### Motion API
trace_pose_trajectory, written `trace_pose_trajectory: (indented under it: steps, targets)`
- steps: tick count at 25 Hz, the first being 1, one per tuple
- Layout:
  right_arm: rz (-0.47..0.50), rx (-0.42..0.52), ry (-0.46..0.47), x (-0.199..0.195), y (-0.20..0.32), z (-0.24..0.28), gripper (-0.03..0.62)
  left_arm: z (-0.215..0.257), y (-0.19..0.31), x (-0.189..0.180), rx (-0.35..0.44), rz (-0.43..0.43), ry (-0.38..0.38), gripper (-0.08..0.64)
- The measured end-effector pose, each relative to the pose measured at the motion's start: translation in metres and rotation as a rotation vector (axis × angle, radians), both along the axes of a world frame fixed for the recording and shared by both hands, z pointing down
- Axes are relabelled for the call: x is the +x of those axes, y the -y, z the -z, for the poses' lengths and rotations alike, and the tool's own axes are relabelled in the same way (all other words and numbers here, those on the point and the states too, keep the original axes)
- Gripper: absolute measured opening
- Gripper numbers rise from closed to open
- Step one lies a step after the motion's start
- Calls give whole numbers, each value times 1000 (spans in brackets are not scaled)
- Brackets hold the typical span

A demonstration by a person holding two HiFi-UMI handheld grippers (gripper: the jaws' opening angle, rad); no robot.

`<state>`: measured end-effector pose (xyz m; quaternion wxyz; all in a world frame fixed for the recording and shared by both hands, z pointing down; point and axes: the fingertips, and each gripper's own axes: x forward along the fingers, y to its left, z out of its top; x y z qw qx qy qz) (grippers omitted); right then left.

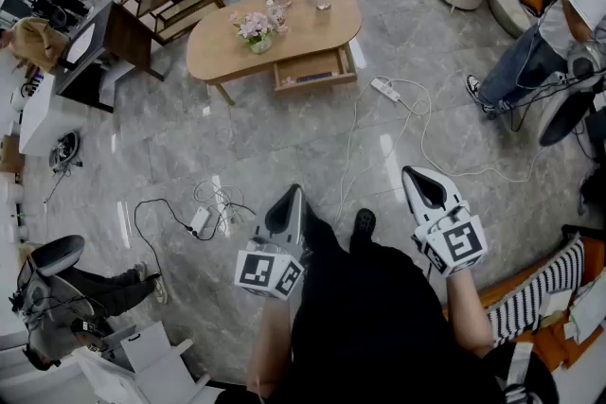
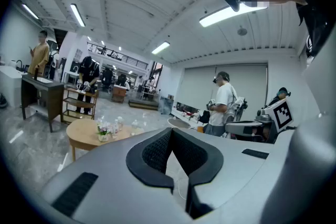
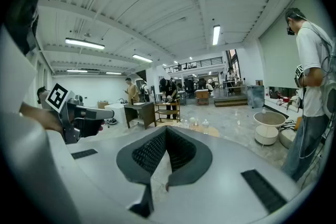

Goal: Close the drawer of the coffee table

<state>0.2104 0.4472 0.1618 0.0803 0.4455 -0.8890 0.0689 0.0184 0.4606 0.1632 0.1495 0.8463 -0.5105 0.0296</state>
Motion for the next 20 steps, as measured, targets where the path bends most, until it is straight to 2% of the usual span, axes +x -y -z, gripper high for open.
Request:
trace_pose_trajectory:
  steps: [11,16,20]
  targets:
    - [5,-4,11,-1,-16,4,11,-3,-16,-4,-3,18,8,13]
    - [-32,-51,121,2,-14,1,11,-7,-22,-10,-16,29,15,13]
    - [-29,-84,143,-4,-12,-5,11,-13,-27,-20,-36,49,15,13]
